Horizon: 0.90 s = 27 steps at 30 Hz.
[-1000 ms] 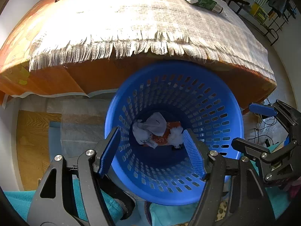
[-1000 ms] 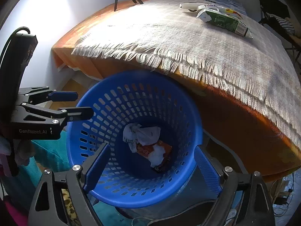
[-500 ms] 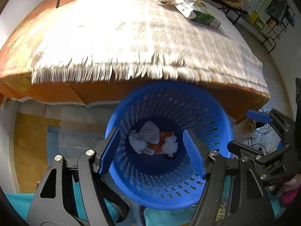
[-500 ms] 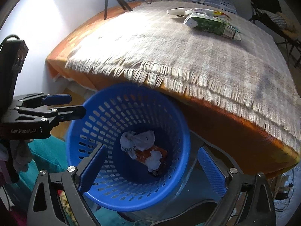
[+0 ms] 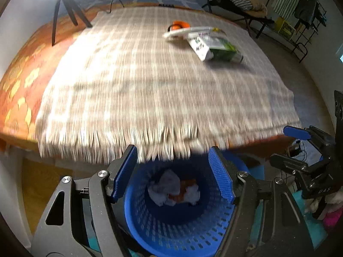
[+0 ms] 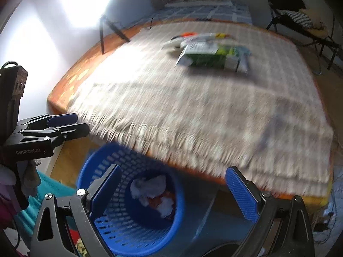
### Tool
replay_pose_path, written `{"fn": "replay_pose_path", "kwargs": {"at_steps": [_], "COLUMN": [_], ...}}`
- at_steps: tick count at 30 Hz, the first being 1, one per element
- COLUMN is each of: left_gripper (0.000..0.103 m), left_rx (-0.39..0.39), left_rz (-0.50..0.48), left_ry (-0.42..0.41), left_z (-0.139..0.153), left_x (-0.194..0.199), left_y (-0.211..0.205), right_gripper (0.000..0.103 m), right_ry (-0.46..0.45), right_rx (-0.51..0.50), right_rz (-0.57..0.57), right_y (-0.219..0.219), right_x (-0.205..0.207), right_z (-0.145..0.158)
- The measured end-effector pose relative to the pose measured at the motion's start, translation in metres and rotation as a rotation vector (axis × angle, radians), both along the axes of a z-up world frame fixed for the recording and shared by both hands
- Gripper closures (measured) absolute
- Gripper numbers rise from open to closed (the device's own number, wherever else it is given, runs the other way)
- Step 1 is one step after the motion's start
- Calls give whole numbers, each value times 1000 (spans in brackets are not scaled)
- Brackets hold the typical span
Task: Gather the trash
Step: 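Raise both tools from the basket back over the bed, then grasp the white tube with the left tool while the right tool grasps the milk carton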
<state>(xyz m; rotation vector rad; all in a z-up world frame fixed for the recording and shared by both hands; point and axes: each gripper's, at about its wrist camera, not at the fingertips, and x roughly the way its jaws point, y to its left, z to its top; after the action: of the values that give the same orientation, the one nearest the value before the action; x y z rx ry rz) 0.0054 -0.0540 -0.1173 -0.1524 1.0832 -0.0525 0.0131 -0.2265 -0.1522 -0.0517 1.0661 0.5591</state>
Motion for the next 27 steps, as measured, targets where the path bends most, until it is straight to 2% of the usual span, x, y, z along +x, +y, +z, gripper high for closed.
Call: {"fn": "replay_pose_path", "kwargs": {"at_steps": [6, 14, 19, 27], "left_gripper": [32, 32, 32, 32], "left_rx": [14, 33, 37, 0], "left_rz": [-19, -48, -66, -67], "left_ry": [-30, -59, -81, -100], "left_z": [9, 13, 16, 17], "left_x": [35, 87, 123, 178], "left_y": [2, 3, 4, 8], "right_gripper": [4, 4, 4, 7], "right_ry": [-73, -96, -69, 25], "right_rx": [6, 54, 92, 240], "right_rz": [-28, -87, -114, -137], "right_y": [-11, -22, -27, -34], "right_x": [35, 95, 134, 209], "right_z": [19, 33, 31, 19]}}
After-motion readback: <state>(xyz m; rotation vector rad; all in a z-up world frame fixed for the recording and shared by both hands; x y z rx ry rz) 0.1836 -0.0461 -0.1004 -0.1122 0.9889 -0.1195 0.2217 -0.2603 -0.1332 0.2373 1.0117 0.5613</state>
